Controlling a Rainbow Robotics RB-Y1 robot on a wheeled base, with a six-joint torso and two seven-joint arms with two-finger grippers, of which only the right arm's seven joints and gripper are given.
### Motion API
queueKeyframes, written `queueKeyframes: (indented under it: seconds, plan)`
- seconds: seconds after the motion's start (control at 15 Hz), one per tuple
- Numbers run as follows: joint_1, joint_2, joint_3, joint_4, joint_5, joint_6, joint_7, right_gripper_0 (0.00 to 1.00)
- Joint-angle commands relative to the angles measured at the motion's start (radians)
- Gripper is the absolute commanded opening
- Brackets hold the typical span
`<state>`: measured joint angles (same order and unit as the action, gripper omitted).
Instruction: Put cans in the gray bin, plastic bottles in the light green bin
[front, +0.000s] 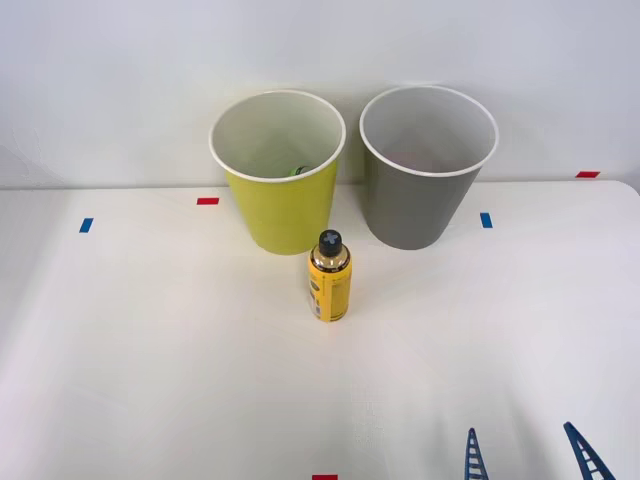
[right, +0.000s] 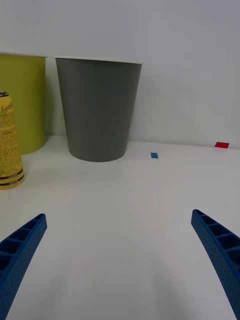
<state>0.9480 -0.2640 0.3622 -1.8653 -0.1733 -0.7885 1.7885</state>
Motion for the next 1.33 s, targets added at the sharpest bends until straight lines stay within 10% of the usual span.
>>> queueKeyframes:
  seconds: [0.07, 1.33]
  plan:
    - [0.0, 0.0, 0.0, 0.0, 0.0, 0.0, 0.0, 1.0]
    - [0.0, 0.0, 0.0, 0.0, 0.0, 0.0, 0.0, 1.0]
